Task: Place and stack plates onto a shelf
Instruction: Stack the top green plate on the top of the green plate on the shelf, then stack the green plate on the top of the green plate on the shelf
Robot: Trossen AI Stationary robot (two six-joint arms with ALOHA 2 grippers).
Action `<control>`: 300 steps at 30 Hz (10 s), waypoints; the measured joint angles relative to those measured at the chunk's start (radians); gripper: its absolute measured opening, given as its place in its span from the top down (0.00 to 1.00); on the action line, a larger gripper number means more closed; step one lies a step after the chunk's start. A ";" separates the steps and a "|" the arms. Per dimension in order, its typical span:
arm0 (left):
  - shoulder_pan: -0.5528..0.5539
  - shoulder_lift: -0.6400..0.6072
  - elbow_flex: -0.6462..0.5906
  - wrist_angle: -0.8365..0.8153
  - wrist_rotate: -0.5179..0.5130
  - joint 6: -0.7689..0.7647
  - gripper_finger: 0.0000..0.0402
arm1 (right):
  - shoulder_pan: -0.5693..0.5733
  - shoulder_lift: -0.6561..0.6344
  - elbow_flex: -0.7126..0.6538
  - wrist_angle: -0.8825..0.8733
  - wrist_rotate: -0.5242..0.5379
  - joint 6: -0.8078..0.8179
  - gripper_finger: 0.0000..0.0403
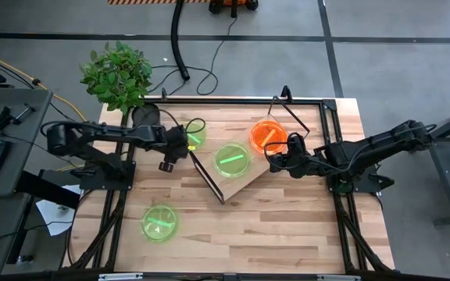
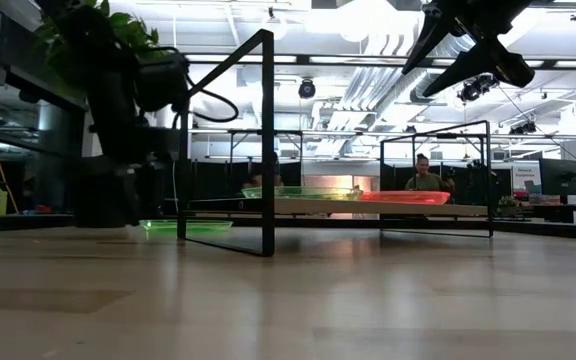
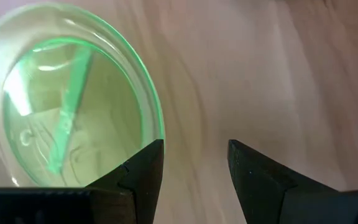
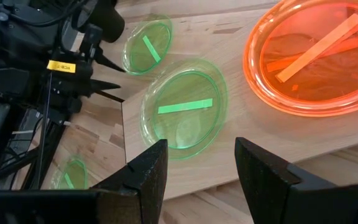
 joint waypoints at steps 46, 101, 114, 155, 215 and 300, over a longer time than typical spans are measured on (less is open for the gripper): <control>0.115 -0.156 0.139 0.101 0.062 -0.112 1.00 | -0.002 0.000 0.000 0.016 0.007 -0.002 0.58; -0.376 0.453 0.981 -0.321 -0.040 -0.928 0.98 | -0.003 0.000 0.000 -0.019 0.056 -0.003 0.58; -0.368 0.459 0.980 -0.323 -0.091 -0.910 0.75 | -0.003 0.000 0.000 -0.012 0.042 -0.003 0.58; -1.101 -0.433 0.087 -0.058 -0.026 -1.055 0.65 | 0.333 -0.092 0.000 0.314 0.142 -0.157 0.58; -0.761 -0.212 -0.093 -0.139 0.172 -1.146 0.65 | 0.344 -0.092 0.000 0.032 0.121 -0.159 0.58; -0.606 -0.146 -0.134 -0.139 0.076 -1.096 0.92 | 0.344 -0.092 0.000 0.044 0.142 -0.159 0.58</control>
